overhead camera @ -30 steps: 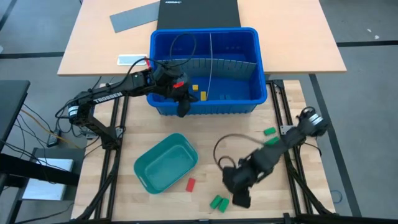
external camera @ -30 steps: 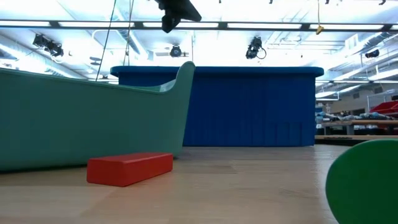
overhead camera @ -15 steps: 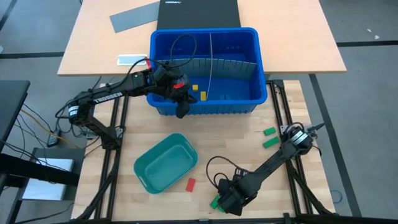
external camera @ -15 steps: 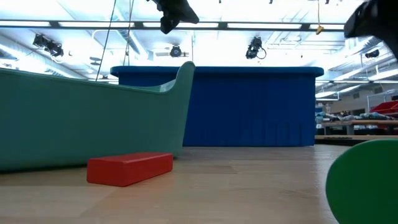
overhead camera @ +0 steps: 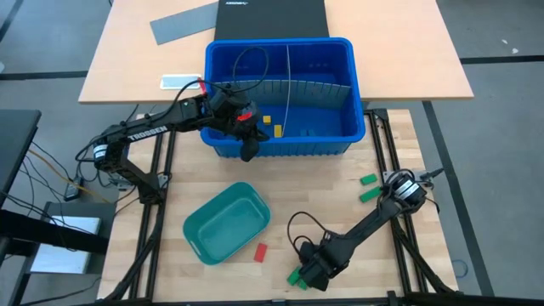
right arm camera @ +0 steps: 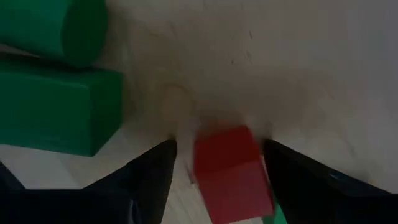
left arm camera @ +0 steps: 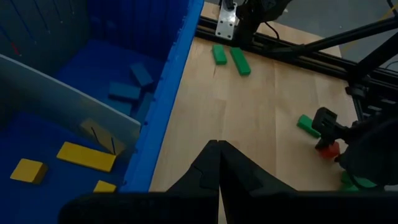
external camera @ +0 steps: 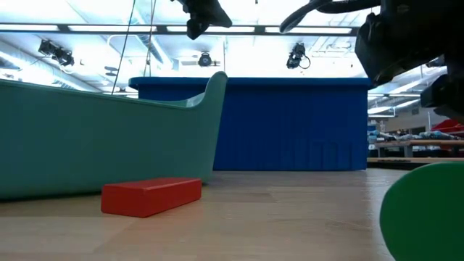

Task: Sort Items/Unsort Items

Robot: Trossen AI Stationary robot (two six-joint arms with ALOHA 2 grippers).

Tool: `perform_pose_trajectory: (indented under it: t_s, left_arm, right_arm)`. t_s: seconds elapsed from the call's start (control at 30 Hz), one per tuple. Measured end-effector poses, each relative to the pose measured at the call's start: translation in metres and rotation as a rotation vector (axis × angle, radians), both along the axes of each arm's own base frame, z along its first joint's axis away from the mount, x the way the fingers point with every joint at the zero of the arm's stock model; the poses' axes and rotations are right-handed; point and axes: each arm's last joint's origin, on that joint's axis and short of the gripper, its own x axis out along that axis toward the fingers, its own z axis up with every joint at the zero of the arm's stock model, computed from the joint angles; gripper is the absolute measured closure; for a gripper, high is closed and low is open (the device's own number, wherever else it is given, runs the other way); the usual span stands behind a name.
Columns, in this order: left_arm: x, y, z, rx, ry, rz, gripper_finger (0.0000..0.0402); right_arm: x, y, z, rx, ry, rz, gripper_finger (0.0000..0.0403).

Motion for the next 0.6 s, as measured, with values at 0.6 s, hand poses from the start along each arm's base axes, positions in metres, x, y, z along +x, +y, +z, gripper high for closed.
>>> perform_pose_trajectory:
  t_s: [0.6]
  left_arm:
    - [0.0, -0.003, -0.001, -0.054, 0.012, 0.018, 0.0396]
  right_arm:
    - [-0.017, -0.031, 0.037, -0.114, 0.074, 0.149, 0.0278]
